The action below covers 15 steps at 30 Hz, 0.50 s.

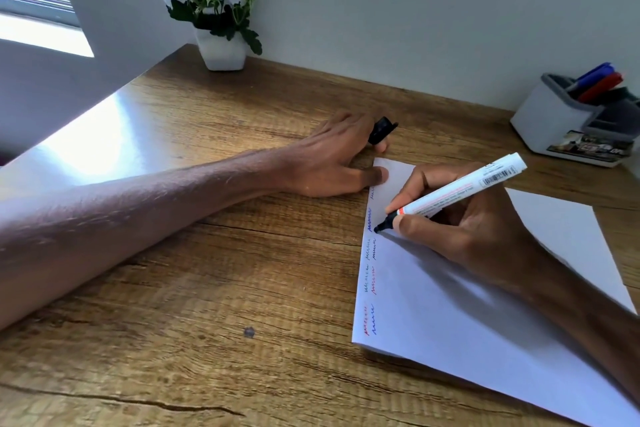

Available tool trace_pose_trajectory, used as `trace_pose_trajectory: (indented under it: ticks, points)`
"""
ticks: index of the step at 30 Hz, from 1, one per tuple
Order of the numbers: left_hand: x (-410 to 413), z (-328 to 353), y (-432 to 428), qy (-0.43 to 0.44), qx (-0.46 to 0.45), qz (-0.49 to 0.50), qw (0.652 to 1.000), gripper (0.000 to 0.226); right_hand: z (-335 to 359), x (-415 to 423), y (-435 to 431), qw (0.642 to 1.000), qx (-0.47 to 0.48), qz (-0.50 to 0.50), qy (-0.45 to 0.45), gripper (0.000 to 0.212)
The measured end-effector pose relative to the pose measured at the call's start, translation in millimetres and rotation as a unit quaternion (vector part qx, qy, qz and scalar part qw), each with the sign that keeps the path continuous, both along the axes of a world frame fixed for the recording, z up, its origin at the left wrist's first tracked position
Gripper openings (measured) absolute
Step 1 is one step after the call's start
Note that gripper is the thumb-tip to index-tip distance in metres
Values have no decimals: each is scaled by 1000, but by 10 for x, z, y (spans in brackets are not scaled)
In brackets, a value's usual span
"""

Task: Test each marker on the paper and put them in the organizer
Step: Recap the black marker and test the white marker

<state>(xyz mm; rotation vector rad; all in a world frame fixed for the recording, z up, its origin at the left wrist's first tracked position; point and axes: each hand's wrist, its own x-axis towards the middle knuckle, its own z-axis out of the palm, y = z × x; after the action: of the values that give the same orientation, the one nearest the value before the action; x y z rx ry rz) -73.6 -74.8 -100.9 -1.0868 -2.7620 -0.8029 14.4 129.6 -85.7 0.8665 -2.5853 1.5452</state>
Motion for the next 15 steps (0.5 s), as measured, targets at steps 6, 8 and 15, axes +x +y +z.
trace_pose_trajectory:
  ticks: [6, 8, 15]
  points:
    - [-6, 2, 6, -5, -2, 3, 1000, 40, 6, -3, -6, 1000, 8, -5, 9, 8]
    - [-10, -2, 7, -6, -4, 5, 1000, 41, 3, -6, 0, 1000, 13, -10, 10, 8]
    - [-9, -17, 3, 0, -6, 3, 1000, 33, 2, -12, -16, 1000, -1, -20, 18, 5]
